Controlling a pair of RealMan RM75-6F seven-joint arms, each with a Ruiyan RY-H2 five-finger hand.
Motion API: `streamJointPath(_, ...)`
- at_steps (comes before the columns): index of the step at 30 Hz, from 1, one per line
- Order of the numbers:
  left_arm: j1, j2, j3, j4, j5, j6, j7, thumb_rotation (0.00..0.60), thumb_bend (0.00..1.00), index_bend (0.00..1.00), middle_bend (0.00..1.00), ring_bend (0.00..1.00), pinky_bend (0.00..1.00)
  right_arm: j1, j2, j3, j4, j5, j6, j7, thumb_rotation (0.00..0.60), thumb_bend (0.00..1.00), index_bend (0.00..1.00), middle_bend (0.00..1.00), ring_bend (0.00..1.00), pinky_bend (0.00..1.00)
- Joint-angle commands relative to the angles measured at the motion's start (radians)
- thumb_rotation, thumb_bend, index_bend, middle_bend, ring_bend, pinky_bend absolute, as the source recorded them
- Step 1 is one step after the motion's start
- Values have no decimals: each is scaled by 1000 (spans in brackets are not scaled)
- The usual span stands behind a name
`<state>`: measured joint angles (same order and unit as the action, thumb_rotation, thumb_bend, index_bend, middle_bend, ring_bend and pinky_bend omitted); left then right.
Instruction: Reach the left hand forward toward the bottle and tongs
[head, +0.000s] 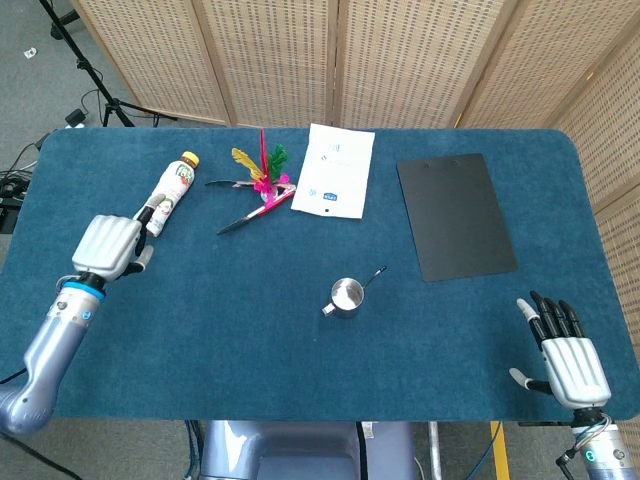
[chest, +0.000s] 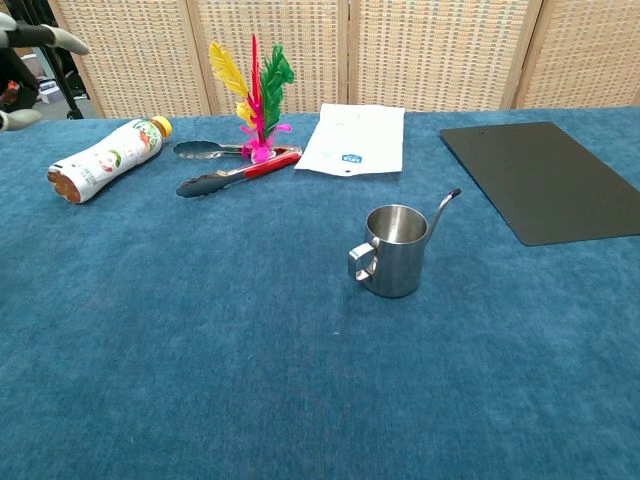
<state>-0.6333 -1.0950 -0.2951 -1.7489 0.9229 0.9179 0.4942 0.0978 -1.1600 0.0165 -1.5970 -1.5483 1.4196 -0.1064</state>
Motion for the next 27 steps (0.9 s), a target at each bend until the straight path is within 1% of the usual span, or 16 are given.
streamJointPath(1,-122,-43,16,59,-178,-70,114,600,467,0,735,781,520,4,0,-1,4,3,-8,7,600,105,0,0,0,0)
streamJointPath(4,-175,-73,29,99,-255,-74,162,600,468,0,735,781,523,8,-1,-1,7,8,-18,12,600,105,0,0,0,0)
streamJointPath(7,-238,-125,37,167,-340,-75,206,600,473,0,736,783,527,15,-3,1,12,20,-36,17,600,105,0,0,0,0)
streamJointPath(11,-293,-174,46,234,-402,-80,226,600,525,0,742,800,562,21,-6,3,18,28,-49,21,600,105,0,0,0,0)
streamJointPath(14,-326,-218,52,290,-410,-78,228,600,533,0,760,802,593,25,-7,5,23,37,-57,27,600,105,0,0,0,0)
streamJointPath(17,-347,-254,52,331,-397,-80,214,600,530,0,761,802,597,28,-7,6,26,42,-62,31,600,105,0,0,0,0)
streamJointPath(22,-385,-286,49,375,-414,-120,191,600,527,0,761,802,599,32,-10,6,32,46,-70,36,600,105,0,0,0,0)
streamJointPath(27,-413,-313,55,409,-434,-131,185,600,526,0,762,802,599,35,-11,5,36,49,-76,39,600,105,0,0,0,0)
